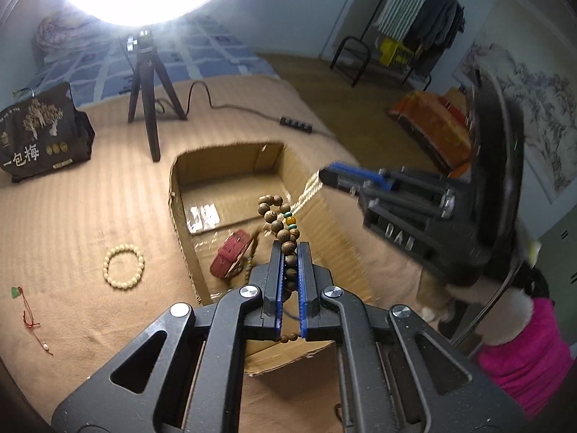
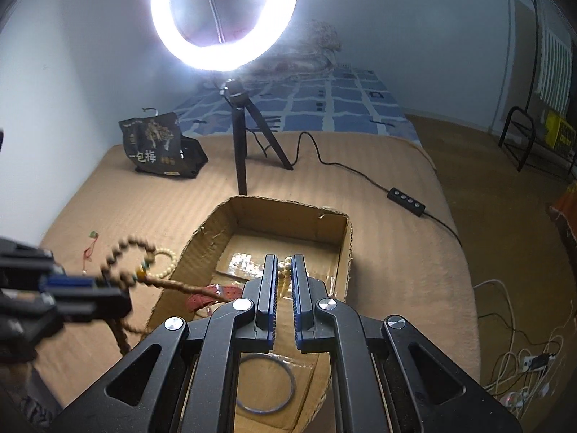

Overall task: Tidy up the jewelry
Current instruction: 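Carry the bead necklace and pearl strand into the cardboard box and open both grippers, then withdraw both tools from the box back over the blanket, then close the left gripper on the green jade pendant while the right gripper closes on a loose pearl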

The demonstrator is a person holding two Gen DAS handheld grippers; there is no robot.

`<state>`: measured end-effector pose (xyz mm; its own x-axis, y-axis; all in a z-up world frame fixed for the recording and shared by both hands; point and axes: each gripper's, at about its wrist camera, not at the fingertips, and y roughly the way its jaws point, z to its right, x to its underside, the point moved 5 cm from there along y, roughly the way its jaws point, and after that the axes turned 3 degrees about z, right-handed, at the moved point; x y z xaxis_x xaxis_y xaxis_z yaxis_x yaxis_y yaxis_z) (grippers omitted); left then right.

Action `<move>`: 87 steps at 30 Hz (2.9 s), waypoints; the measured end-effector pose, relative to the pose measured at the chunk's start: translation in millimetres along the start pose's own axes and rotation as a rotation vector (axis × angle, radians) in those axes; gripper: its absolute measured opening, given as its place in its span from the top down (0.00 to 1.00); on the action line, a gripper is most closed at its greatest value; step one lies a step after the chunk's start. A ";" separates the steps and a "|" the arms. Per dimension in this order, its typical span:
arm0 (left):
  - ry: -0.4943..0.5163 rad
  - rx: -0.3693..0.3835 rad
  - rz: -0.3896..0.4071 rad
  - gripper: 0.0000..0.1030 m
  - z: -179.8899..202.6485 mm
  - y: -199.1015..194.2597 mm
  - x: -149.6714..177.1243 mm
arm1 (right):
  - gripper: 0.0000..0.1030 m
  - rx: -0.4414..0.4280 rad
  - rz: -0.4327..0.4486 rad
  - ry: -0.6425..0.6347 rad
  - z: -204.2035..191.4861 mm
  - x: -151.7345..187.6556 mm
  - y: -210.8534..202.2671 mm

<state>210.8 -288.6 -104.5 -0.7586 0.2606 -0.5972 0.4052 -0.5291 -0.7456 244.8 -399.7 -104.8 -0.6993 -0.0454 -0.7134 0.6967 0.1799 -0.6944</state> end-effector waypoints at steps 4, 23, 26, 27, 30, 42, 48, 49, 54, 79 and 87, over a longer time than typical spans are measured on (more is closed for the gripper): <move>0.018 -0.021 -0.034 0.96 -5.8 13.8 11.7 | 0.94 -0.004 -0.020 0.022 4.4 3.6 12.2; 0.054 -0.069 -0.068 0.64 -20.7 6.1 30.4 | 0.32 0.081 0.000 0.087 16.0 7.5 -1.8; 0.064 -0.082 -0.055 0.63 -23.4 -2.6 31.3 | 0.32 0.094 0.004 0.076 11.9 6.3 -8.6; 0.067 -0.090 -0.050 0.63 -25.3 -7.0 32.0 | 0.32 0.096 0.005 0.071 9.7 6.1 -11.6; 0.065 -0.113 -0.036 0.63 -34.8 -18.7 32.8 | 0.32 0.096 0.009 0.062 2.5 6.5 -19.3; -0.002 -0.352 0.047 0.49 -150.3 -84.9 59.4 | 0.23 0.083 0.061 -0.026 -57.6 13.4 -50.6; -0.125 -0.459 0.095 0.47 -234.8 -127.3 86.5 | 0.22 0.009 0.090 -0.076 -106.6 22.9 -54.3; -0.145 -0.475 0.097 0.47 -247.7 -131.7 91.2 | 0.22 -0.009 0.086 -0.086 -114.6 24.3 -53.0; -0.208 -0.515 0.083 0.47 -296.0 -141.4 114.9 | 0.22 -0.091 0.035 -0.151 -163.2 35.1 -34.0; -0.176 -0.397 0.042 0.47 -366.4 -59.5 111.9 | 0.31 -0.312 -0.141 -0.328 -288.4 97.8 75.5; -0.181 -0.428 0.030 0.47 -377.0 -32.8 101.8 | 0.44 -0.315 -0.150 -0.359 -296.4 98.3 91.1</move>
<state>312.6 59.7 -252.4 -0.8047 0.0853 -0.5875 0.5735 -0.1438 -0.8065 192.2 -96.5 -210.3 -0.6504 -0.4186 -0.6338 0.4718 0.4312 -0.7691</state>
